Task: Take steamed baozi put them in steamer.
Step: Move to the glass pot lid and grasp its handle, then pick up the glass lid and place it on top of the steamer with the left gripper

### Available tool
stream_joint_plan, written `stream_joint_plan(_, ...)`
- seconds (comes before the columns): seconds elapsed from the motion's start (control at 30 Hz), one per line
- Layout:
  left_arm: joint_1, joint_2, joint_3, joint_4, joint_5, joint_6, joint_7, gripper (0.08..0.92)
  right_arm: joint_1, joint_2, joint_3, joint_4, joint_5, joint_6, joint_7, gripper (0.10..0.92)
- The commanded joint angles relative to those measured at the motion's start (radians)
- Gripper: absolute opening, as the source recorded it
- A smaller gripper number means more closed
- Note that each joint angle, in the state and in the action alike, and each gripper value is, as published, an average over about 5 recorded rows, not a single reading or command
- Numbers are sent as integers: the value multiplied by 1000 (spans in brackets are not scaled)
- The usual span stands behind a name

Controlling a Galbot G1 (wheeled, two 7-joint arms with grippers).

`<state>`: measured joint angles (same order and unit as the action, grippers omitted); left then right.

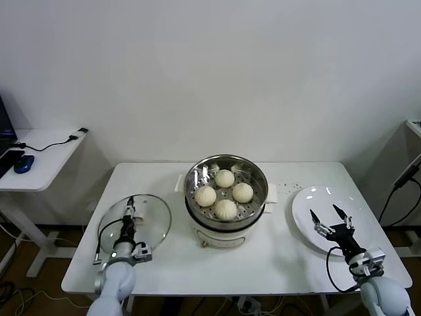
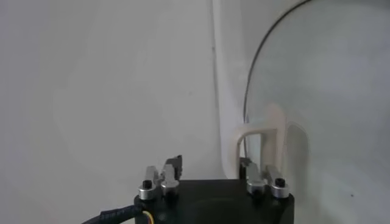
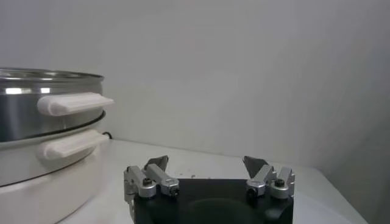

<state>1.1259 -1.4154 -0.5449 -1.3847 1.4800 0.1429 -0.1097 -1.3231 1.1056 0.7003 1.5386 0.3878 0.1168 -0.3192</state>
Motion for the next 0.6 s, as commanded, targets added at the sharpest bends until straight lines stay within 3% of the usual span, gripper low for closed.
stream_joint_plan(0.03, -4, 9, 3, -16, -41, -5, -7, 515, -1, 7, 3, -2, -8, 3, -3, 823)
stream_joint_plan(0.4, 125, 88, 18, -331, -122, 108, 8, 200, 3, 6, 12, -7, -10, 7, -11, 823)
stream_joint_plan(0.6, 223, 173, 24, -570, -153, 243, 53, 150, 16, 1, 14, -21, -10, 10, -12, 823)
